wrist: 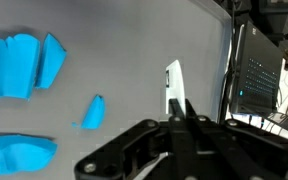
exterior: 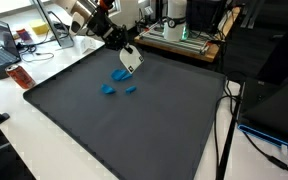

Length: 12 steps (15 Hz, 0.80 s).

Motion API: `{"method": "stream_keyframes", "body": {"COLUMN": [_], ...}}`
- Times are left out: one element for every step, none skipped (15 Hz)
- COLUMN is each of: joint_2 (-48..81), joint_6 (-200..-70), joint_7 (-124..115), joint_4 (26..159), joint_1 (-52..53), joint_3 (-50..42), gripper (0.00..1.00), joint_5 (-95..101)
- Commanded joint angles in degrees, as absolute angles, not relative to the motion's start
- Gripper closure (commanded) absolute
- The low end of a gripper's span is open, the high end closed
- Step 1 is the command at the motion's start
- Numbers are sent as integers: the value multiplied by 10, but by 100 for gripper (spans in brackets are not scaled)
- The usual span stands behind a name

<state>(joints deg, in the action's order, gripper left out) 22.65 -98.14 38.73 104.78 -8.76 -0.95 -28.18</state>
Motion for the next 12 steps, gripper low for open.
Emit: {"method": "stream_keyframes", "body": {"joint_2": [233, 235, 236, 237, 237, 238, 238, 240, 241, 241, 241, 239], "joint_6": [-980, -978, -976, -976, -975, -977, -977, -976, -975, -978, -984, -992], "joint_7": [387, 387, 389, 389, 394, 392, 393, 394, 395, 392, 385, 377], "joint_4": [1023, 1018, 1015, 1013, 1011, 1011, 1010, 1008, 1007, 1007, 1008, 1010], "joint_1": [-99, -101, -103, -105, -106, -106, -107, -106, -107, -106, -104, -101], "joint_3": [1, 2, 3, 4, 5, 4, 4, 4, 4, 3, 1, 0], "gripper": [99, 99, 99, 99, 99, 99, 99, 99, 99, 99, 99, 99], "joint_5": [-302, -308, -317, -327, -334, -341, -347, -349, -352, -355, -355, -351]}}
